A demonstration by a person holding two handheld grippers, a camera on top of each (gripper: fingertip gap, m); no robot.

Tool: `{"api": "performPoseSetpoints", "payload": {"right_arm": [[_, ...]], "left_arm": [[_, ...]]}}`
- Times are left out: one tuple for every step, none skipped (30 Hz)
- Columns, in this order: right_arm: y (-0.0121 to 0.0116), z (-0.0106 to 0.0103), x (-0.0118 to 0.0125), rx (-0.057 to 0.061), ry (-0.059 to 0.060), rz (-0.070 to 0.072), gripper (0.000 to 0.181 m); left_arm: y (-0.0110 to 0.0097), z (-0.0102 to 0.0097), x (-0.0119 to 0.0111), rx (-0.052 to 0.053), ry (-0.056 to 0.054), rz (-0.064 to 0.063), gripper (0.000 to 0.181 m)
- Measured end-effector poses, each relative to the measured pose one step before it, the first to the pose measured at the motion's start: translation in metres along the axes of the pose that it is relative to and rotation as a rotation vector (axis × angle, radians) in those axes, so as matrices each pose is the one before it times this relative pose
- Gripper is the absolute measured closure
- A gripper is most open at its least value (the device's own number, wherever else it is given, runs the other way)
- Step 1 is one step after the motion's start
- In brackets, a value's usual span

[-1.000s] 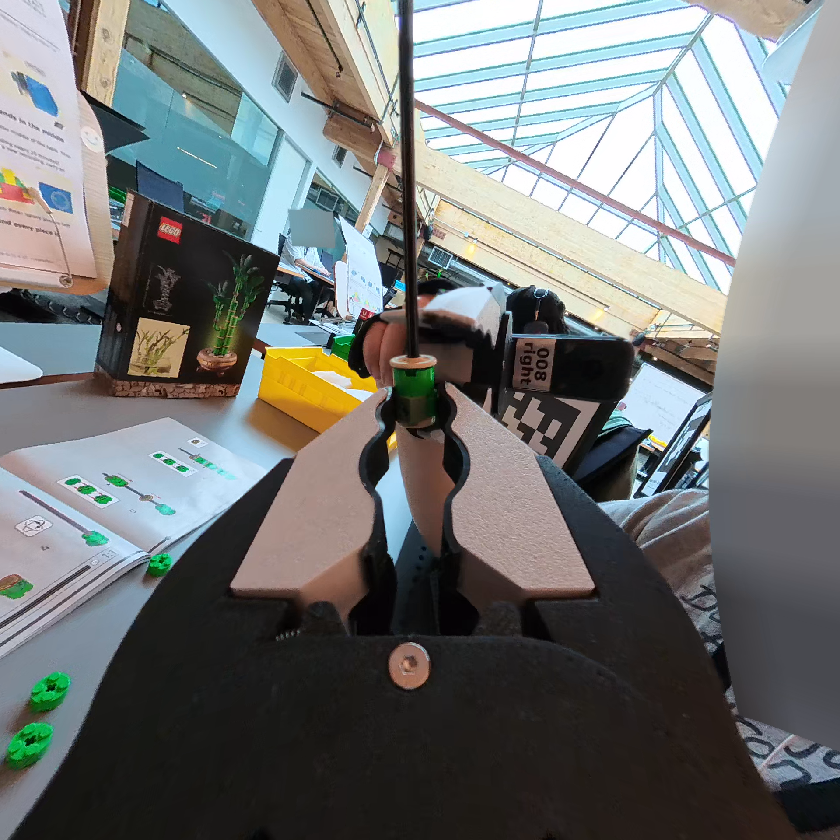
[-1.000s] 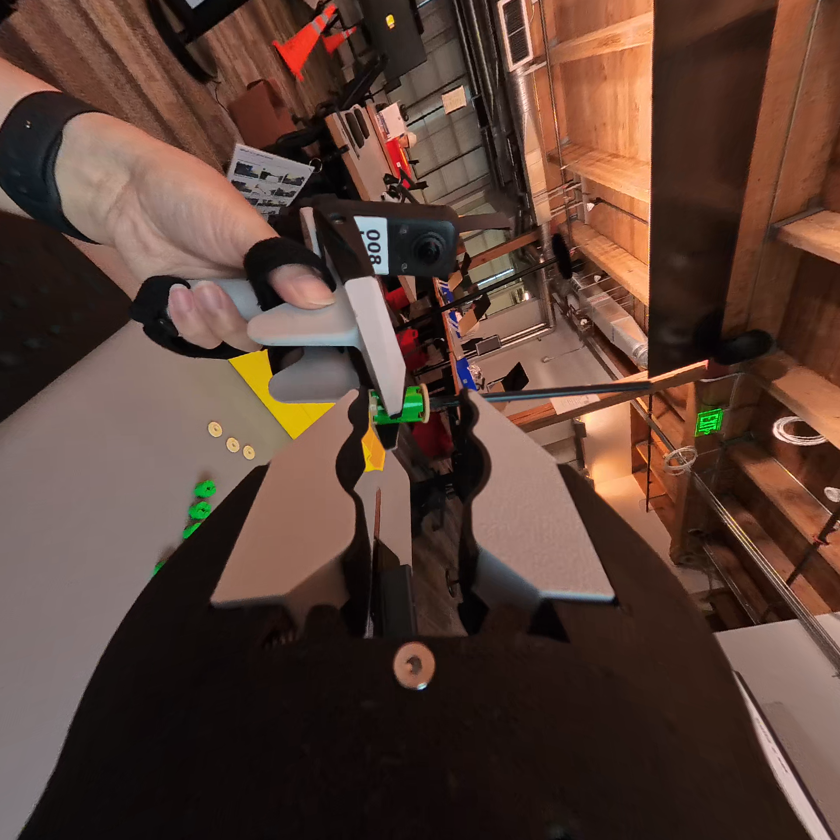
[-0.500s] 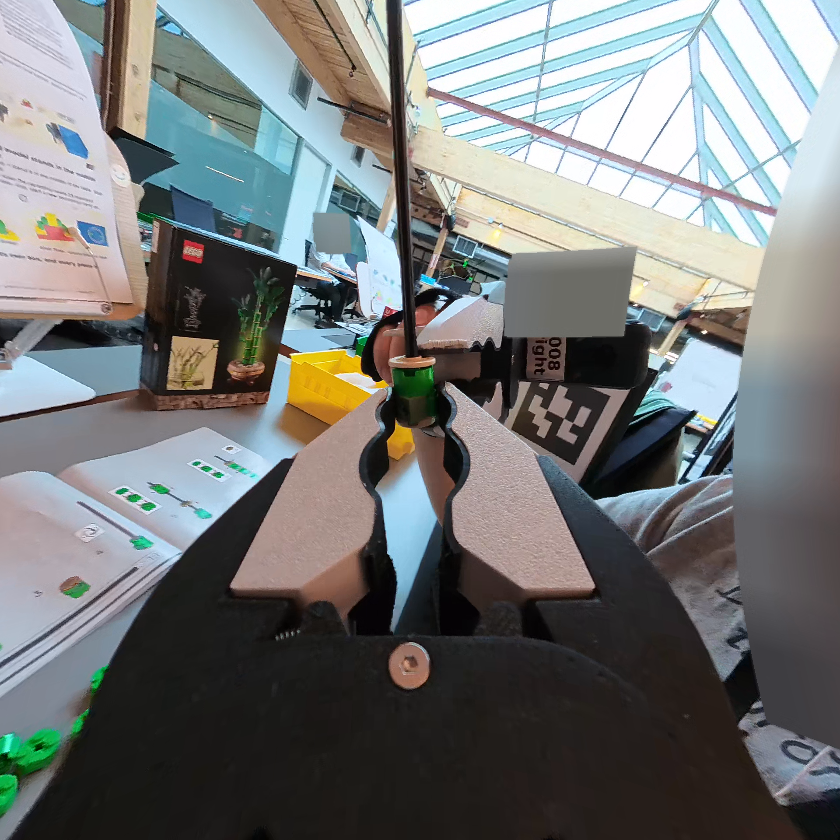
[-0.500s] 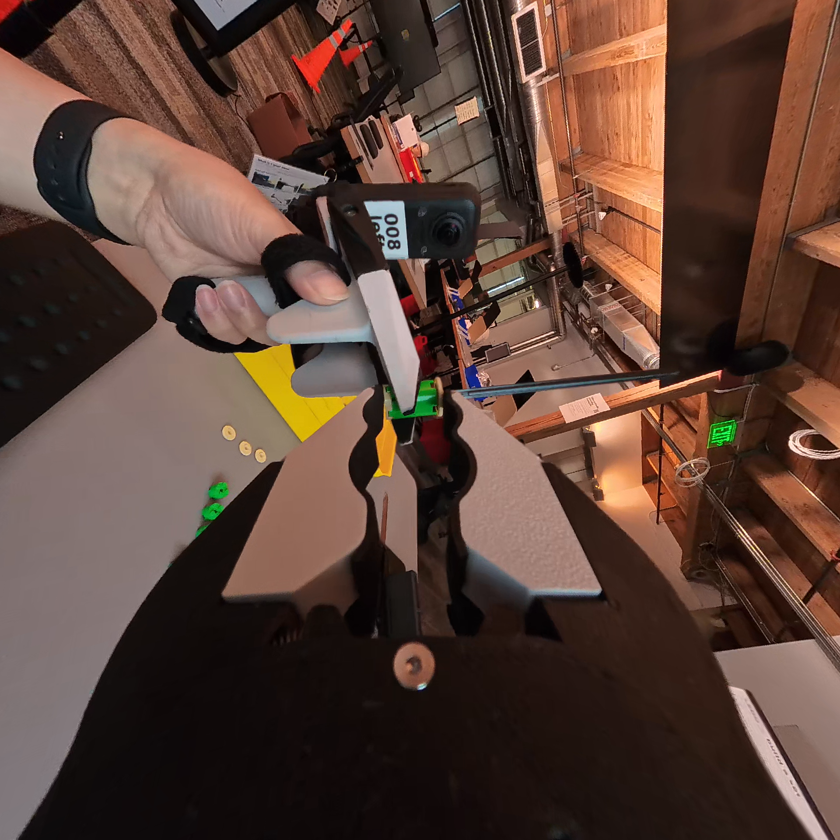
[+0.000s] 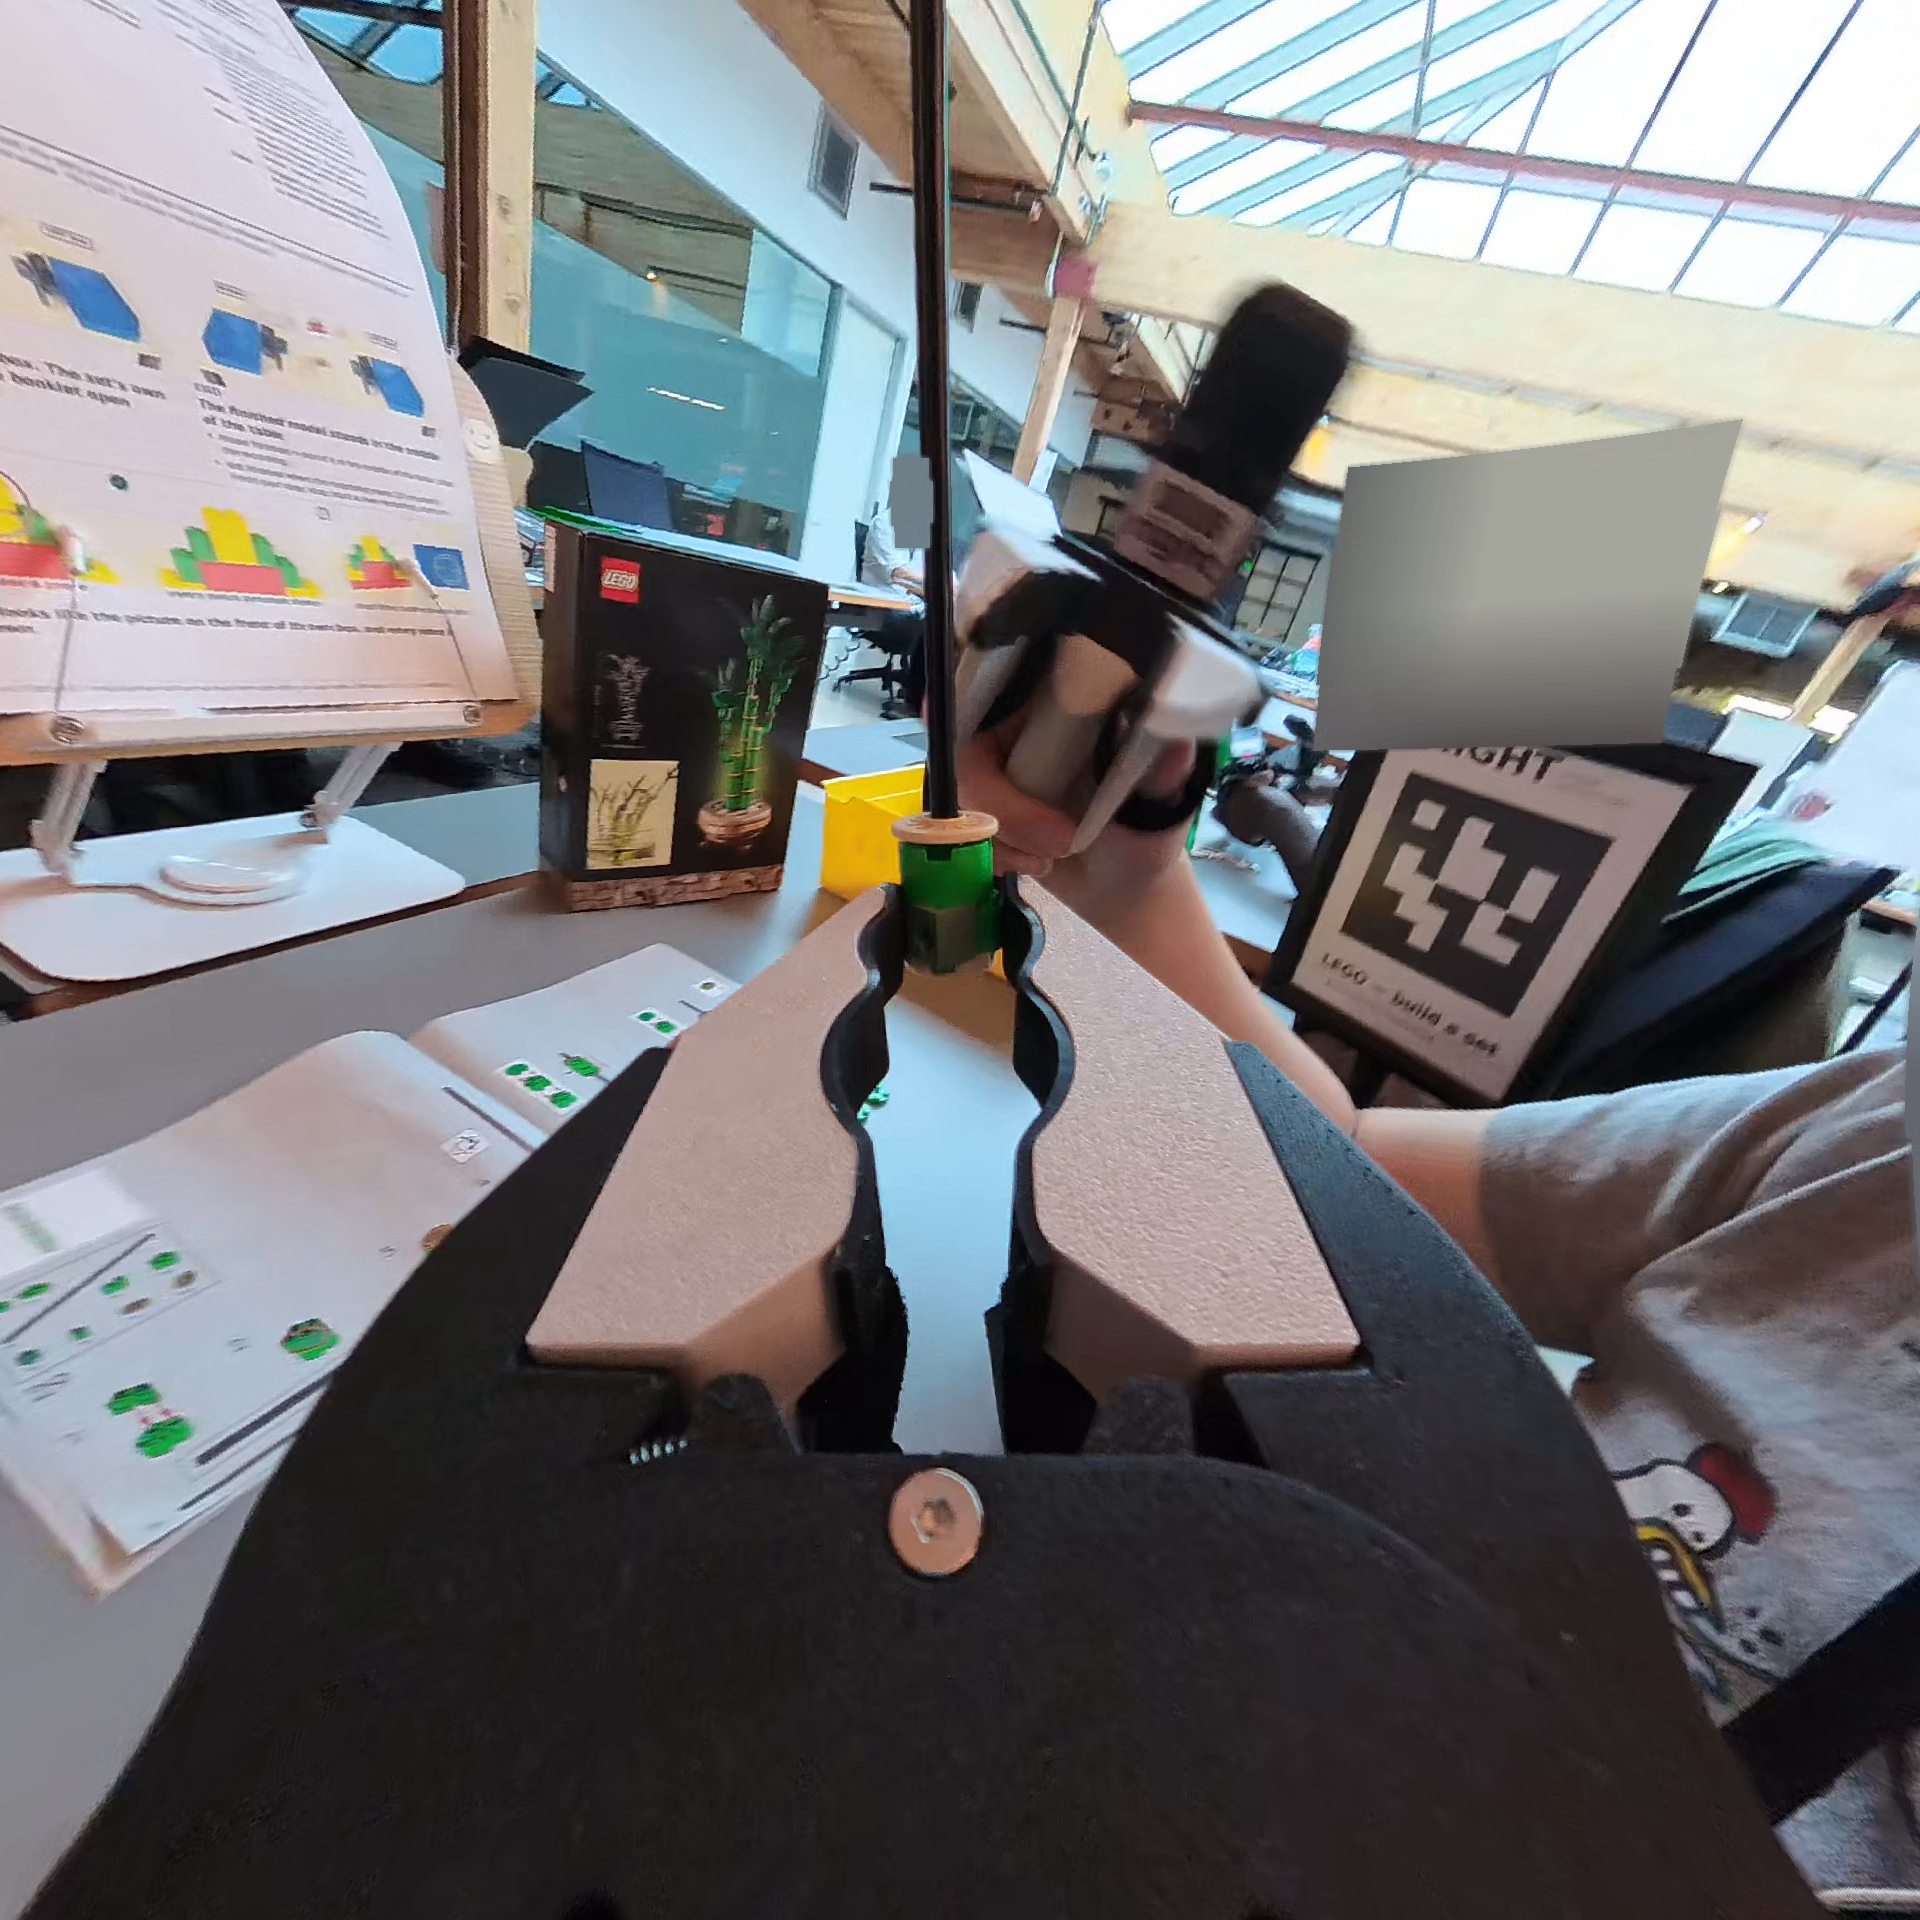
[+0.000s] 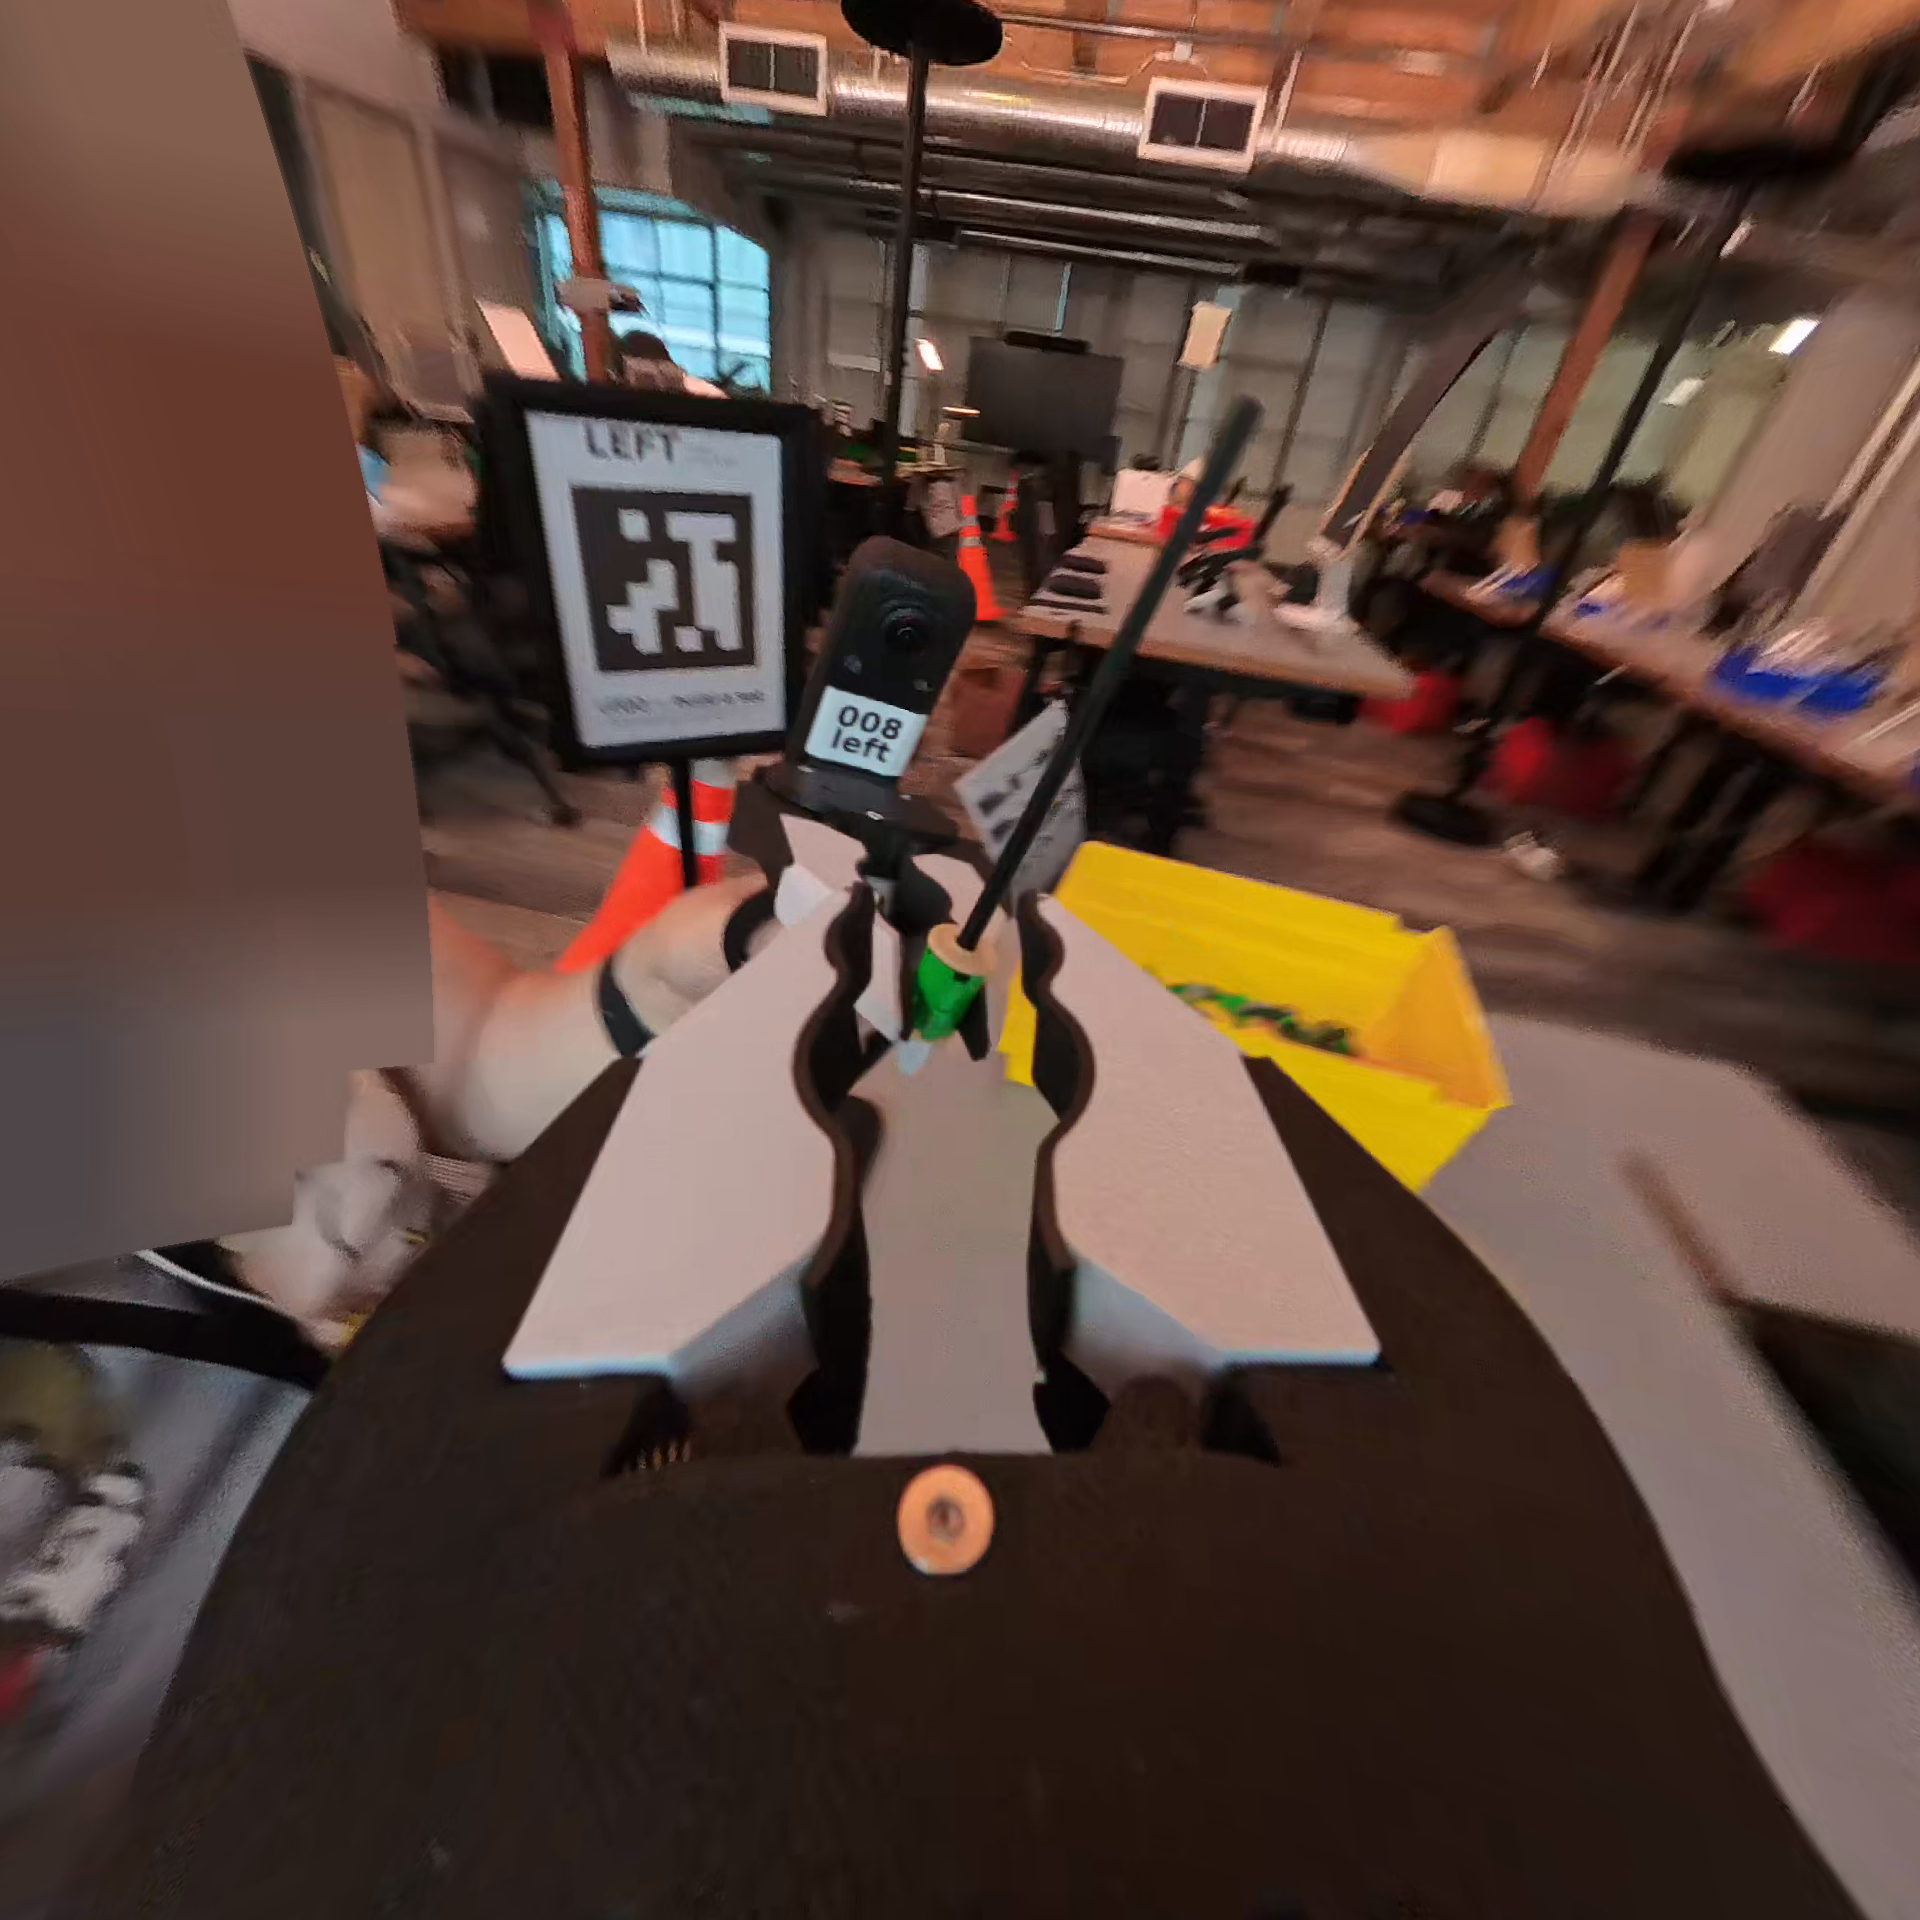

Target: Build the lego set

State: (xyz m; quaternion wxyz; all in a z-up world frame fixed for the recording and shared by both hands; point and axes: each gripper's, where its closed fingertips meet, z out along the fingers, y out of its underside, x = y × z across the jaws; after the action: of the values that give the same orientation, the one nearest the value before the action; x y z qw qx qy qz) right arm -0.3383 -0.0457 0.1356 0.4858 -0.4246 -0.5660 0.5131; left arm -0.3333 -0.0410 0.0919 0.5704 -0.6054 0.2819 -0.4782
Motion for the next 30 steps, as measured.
{"api": "performPoseSetpoints", "payload": {"right_arm": [[0.00063,-0.00006,0.00243,0.0059,-0.0175,0.0654,0.153],[-0.00035,-0.00151,0.00427,0.0084,0.0073,0.0276,0.156],[-0.00211,-0.0036,0.00486,0.0119,0.0231,-0.0053,0.158],[-0.00331,-0.00616,0.00556,0.0089,0.0364,-0.0226,0.158],[-0.0045,-0.00915,0.00666,0.002,0.048,-0.0269,0.158],[-0.00533,-0.01237,0.00745,-0.0023,0.054,-0.0256,0.158],[-0.00586,-0.01543,0.00992,-0.0047,0.0678,-0.0247,0.158],[-0.00616,-0.01772,0.01137,0.0005,0.0725,-0.0226,0.157],[-0.00641,-0.01878,0.01115,0.0105,0.0611,-0.0077,0.158],[-0.00449,-0.0188,0.0138,0.0036,0.0678,0.0083,0.157],[-0.00113,-0.01772,0.0183,-0.0112,0.0923,0.0096,0.156],[0.00136,-0.01593,0.02137,-0.0174,0.1063,0.0015,0.156],[0.00358,-0.0133,0.02165,-0.0221,0.1051,-0.0089,0.155],[0.00635,-0.00994,0.02007,-0.0328,0.0919,-0.0195,0.155],[0.00859,-0.00658,0.01693,-0.04,0.0728,-0.0212,0.154],[0.00945,-0.00373,0.01352,-0.0419,0.0537,-0.0133,0.151],[0.00921,-0.00152,0.0099,-0.0399,0.0344,-0.0055,0.15],[0.00678,-0.00011,0.00701,-0.0251,0.022,-0.0052,0.151],[0.00404,0.00049,0.00407,-0.0089,0.01,-0.0077,0.151],[0.00248,0.001,0.00245,-0.0021,0.0039,-0.0069,0.15],[0.00155,0.00099,0.00212,0.0006,0.0049,-0.0051,0.151],[0.00175,0.00104,0.00175,-0.0032,0.0041,-0.0022,0.15],[0.00239,0.00101,0.00165,-0.0095,0.0044,-0.0002,0.15],[0.00292,0.00114,0.00179,-0.0134,0.0074,-0.0011,0.151],[0.00355,0.00122,0.00203,-0.0173,0.0098,-0.0037,0.15],[0.00432,0.00123,0.00211,-0.0216,0.0115,-0.0051,0.151],[0.00468,0.00131,0.00193,-0.0237,0.0114,-0.0071,0.15],[0.00443,0.00143,0.00114,-0.0221,0.0076,-0.0081,0.15],[0.00313,0.00128,0.00065,-0.0158,0.0048,-0.0049,0.15],[0.00193,0.00152,-0.00017,-0.0087,-0.0007,0.0011,0.149]], "left_arm": [[0.00083,0.00026,0.00048,-0.0026,0.0005,0.0053,0.165],[0.0006,0.00002,0.00032,0.0,0.0027,-0.0007,0.165],[0.0003,-0.00078,-0.00031,0.0028,0.0023,-0.0043,0.165],[0.00027,-0.00159,-0.00107,0.0049,0.0001,-0.0051,0.165],[0.00006,-0.00277,-0.0014,0.0072,-0.0002,-0.0025,0.165],[-0.00011,-0.00363,-0.00112,0.01,0.003,0.0034,0.165],[0.00007,-0.00422,-0.00109,0.0113,0.004,0.0094,0.165],[0.00071,-0.00479,-0.00202,0.0095,-0.0006,0.0131,0.165],[0.00133,-0.00497,-0.00295,0.0066,-0.0046,0.0152,0.165],[0.00195,-0.00469,-0.00335,0.0048,-0.0048,0.0146,0.165],[0.00213,-0.00464,-0.00327,0.0051,-0.003,0.0105,0.165],[0.00216,-0.00431,-0.00305,0.0068,-0.0014,0.0054,0.165],[0.00221,-0.00409,-0.00328,0.0076,-0.0029,0.0019,0.165],[0.00227,-0.0037,-0.00375,0.0061,-0.0062,0.0011,0.165],[0.00251,-0.00329,-0.00395,0.0039,-0.0089,0.0022,0.165],[0.0024,-0.00263,-0.00368,0.0035,-0.0097,0.005,0.165],[0.00234,-0.00202,-0.00332,0.0013,-0.009,0.0087,0.165],[0.00273,-0.00122,-0.00314,-0.0031,-0.0094,0.0123,0.165],[0.00238,-0.0005,-0.00313,-0.0049,-0.0098,0.0156,0.166],[0.00158,0.00024,-0.00286,-0.0032,-0.0088,0.0177,0.165],[-0.00006,0.00133,-0.00288,0.0,-0.0077,0.0186,0.165],[-0.00219,0.00251,-0.00279,0.003,-0.0053,0.0176,0.165],[-0.00533,0.00404,-0.00222,0.007,0.0023,0.0154,0.165],[-0.00852,0.00565,-0.00088,0.0112,0.0138,0.0139,0.165],[-0.01085,0.00726,0.00014,0.0124,0.0223,0.0139,0.165],[-0.01148,0.00862,0.00026,0.0091,0.0246,0.0171,0.165],[-0.01172,0.00965,-0.00081,0.0062,0.0204,0.0197,0.165],[-0.01186,0.01026,-0.00145,0.0059,0.0187,0.0205,0.166],[-0.01237,0.01047,-0.00104,0.0077,0.0252,0.0218,0.166],[-0.0131,0.01044,-0.00092,0.0134,0.031,0.0205,0.166]]}}
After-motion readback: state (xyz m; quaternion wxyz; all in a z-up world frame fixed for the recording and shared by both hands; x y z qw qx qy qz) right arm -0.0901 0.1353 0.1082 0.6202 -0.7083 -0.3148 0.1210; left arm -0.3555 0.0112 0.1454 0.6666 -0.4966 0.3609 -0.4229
